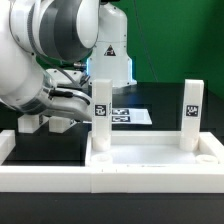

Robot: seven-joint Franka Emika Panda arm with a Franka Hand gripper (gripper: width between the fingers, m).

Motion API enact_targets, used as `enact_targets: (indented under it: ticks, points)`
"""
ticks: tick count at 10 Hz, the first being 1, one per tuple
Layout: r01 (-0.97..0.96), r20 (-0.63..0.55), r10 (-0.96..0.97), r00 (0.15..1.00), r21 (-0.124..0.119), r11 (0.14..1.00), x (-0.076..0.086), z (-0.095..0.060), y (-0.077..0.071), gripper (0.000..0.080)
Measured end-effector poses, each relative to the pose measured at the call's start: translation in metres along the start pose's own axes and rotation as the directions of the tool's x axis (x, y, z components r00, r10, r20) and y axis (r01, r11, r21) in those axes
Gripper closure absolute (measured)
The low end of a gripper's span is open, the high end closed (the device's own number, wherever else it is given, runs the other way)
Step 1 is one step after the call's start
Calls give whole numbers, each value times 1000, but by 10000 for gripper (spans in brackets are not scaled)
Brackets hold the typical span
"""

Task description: Assemble desk

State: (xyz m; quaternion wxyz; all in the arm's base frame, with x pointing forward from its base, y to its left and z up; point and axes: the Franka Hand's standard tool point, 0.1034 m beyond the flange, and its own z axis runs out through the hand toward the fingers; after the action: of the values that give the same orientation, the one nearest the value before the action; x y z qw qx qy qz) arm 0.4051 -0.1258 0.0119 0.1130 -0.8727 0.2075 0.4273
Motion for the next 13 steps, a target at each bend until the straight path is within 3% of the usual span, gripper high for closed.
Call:
enact_targets:
  ticks: [5, 12, 13]
  points:
    - [3, 17, -3, 1000, -5, 1000, 5, -3, -2, 151]
    - [-23, 71, 23, 997, 5, 1000, 9, -4, 8, 151]
    - [-23, 69, 23, 997, 5, 1000, 10, -4, 8, 272]
